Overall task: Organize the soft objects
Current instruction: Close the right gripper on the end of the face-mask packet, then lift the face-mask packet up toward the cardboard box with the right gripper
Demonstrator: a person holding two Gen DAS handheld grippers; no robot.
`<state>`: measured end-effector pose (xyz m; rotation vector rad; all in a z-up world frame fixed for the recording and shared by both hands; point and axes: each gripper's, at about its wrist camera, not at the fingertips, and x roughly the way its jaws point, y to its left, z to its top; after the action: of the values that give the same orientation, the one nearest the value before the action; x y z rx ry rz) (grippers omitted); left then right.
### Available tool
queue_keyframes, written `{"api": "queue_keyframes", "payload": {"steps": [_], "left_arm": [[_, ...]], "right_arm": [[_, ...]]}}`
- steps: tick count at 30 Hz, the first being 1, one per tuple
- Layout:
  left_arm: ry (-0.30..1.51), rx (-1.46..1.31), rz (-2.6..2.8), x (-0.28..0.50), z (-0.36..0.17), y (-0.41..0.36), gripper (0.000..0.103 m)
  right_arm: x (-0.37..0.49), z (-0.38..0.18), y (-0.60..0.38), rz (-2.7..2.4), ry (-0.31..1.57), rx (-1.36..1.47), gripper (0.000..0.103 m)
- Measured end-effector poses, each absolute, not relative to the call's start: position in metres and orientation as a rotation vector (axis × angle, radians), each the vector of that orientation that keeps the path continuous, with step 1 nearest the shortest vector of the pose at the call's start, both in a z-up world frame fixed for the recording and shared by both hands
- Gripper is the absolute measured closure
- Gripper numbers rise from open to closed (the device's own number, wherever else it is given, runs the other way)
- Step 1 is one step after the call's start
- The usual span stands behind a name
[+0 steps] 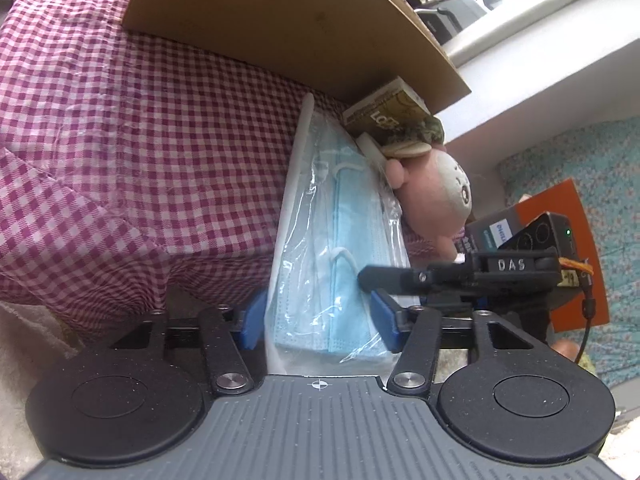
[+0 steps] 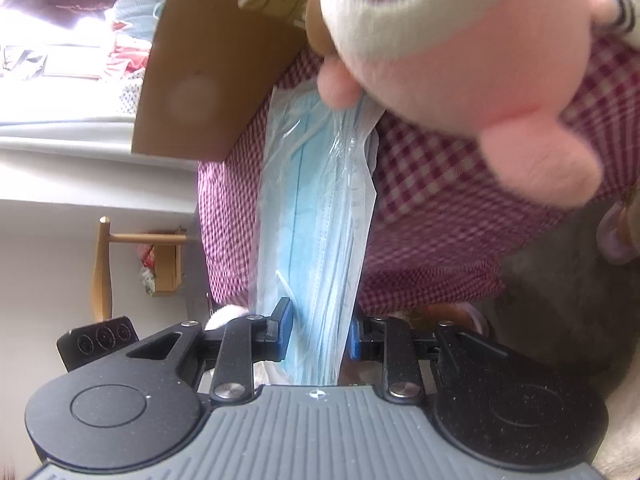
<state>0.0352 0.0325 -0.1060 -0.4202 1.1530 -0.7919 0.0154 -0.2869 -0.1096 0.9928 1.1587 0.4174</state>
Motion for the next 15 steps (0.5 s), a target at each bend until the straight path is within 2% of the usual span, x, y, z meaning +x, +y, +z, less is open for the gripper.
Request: {"api": "queue_keyframes", "payload": {"steps": [10,15], "left_arm": [[1.19,-0.323,-0.764,0.041,-0.111,0.001,0.057],[1.166,-0.252,-0.771,0.036,-0.105,-0.017,0.061]], "right_arm": [[0.012,-0.118,-0.298,0.362,1.105,1.074,0.072],[0.012,-0.108,-0.292,0.342,1.094,0.985,0.074]]}}
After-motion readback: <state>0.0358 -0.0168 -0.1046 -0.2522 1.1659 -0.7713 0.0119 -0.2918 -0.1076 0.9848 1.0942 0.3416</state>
